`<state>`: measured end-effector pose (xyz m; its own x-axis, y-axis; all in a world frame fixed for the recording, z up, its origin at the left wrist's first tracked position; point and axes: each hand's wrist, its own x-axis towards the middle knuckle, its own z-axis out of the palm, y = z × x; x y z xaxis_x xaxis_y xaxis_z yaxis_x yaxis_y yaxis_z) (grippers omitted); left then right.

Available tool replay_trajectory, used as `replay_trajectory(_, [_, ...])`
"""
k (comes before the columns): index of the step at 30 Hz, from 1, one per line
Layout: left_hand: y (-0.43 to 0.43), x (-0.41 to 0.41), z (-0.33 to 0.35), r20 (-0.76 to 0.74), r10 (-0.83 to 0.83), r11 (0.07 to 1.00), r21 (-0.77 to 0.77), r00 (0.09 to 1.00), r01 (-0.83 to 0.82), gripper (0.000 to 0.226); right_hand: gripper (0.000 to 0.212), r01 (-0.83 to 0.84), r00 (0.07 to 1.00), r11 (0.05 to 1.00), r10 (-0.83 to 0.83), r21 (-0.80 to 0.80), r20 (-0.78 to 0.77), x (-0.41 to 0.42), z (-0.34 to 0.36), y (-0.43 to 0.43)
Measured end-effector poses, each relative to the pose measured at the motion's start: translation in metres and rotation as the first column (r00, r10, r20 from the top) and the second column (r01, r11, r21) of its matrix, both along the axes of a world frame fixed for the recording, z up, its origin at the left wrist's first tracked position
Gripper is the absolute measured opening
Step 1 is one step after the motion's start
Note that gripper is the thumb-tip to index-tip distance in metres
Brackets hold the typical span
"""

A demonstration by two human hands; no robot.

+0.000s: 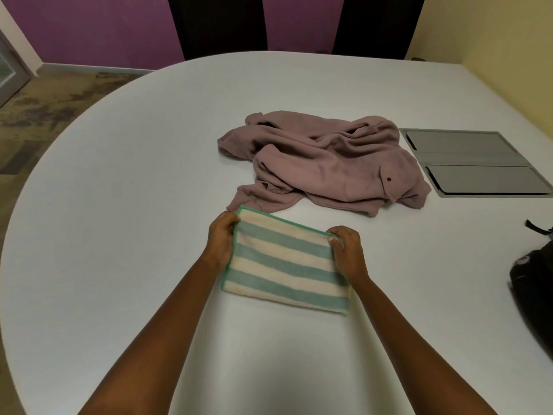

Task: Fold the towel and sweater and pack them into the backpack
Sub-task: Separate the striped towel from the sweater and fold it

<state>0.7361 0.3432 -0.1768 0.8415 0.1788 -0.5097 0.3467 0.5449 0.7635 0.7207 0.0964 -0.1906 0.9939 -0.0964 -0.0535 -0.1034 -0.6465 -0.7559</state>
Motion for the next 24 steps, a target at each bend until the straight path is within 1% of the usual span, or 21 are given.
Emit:
replay_trajectory(1, [-0.001,0.001,-0.001,-0.019,-0.025,0.999,0.044,1.0,0.026,0.02,0.041,0.0,1.0,1.0,0.0,0.006,0.002,-0.002,0.0,0.0])
replay_trajectory(2, [-0.001,0.001,-0.002,-0.044,-0.059,0.986,0.155,0.997,0.065,0.021,0.041,0.001,1.0,1.0,-0.001,0.007,-0.003,-0.003,-0.001,0.0])
replay_trajectory(3, [-0.001,0.001,-0.004,-0.072,-0.098,0.943,0.312,0.993,0.116,0.023,0.041,0.0,1.0,1.0,0.0,-0.002,-0.02,-0.003,-0.002,-0.001])
replay_trajectory(4, [-0.001,0.001,-0.007,-0.096,-0.141,0.873,0.457,0.985,0.169,0.024,0.039,-0.006,0.999,1.0,0.005,-0.019,-0.042,-0.003,-0.002,0.0])
replay_trajectory(5, [0.0,-0.001,-0.011,-0.12,-0.181,0.8,0.559,0.976,0.217,0.024,0.035,-0.016,0.998,0.999,0.013,-0.044,-0.067,-0.003,-0.004,0.0])
replay_trajectory(7, [0.002,-0.006,-0.017,-0.168,-0.221,0.7,0.659,0.961,0.276,0.026,0.028,-0.031,0.995,0.996,0.023,-0.082,-0.097,-0.002,-0.008,0.001])
replay_trajectory(9, [0.004,-0.01,-0.022,-0.204,-0.224,0.648,0.7,0.953,0.302,0.032,0.025,-0.018,0.995,0.996,0.01,-0.084,-0.097,-0.001,-0.008,0.004])
replay_trajectory(11, [0.004,-0.011,-0.021,-0.196,-0.192,0.673,0.686,0.962,0.275,0.034,0.02,0.008,0.998,0.999,-0.011,-0.052,-0.065,-0.002,-0.006,0.007])
replay_trajectory(13, [0.003,-0.013,-0.015,-0.157,-0.131,0.708,0.676,0.979,0.203,0.034,0.032,0.039,0.999,0.999,-0.04,-0.017,-0.027,-0.002,-0.001,0.009])
replay_trajectory(15, [0.005,-0.016,-0.008,-0.097,-0.092,0.699,0.703,0.991,0.134,0.032,0.041,0.07,0.997,0.997,-0.07,0.013,0.01,-0.002,0.004,0.01])
replay_trajectory(16, [0.005,-0.018,-0.006,-0.069,-0.085,0.679,0.726,0.994,0.109,0.03,0.04,0.076,0.997,0.997,-0.077,0.019,0.024,-0.001,0.007,0.01])
replay_trajectory(19, [0.005,-0.022,0.0,-0.035,-0.082,0.617,0.783,0.996,0.078,0.017,0.022,0.079,0.996,0.997,-0.08,0.025,0.046,0.003,0.009,0.01])
replay_trajectory(21, [0.004,-0.021,-0.002,-0.063,-0.084,0.591,0.8,0.994,0.101,0.015,0.021,0.087,0.995,0.996,-0.088,0.01,0.039,0.005,0.007,0.011])
replay_trajectory(24, [0.006,-0.017,-0.011,-0.179,-0.093,0.571,0.796,0.98,0.199,0.019,0.021,0.092,0.995,0.995,-0.093,-0.038,-0.025,0.007,0.002,0.012])
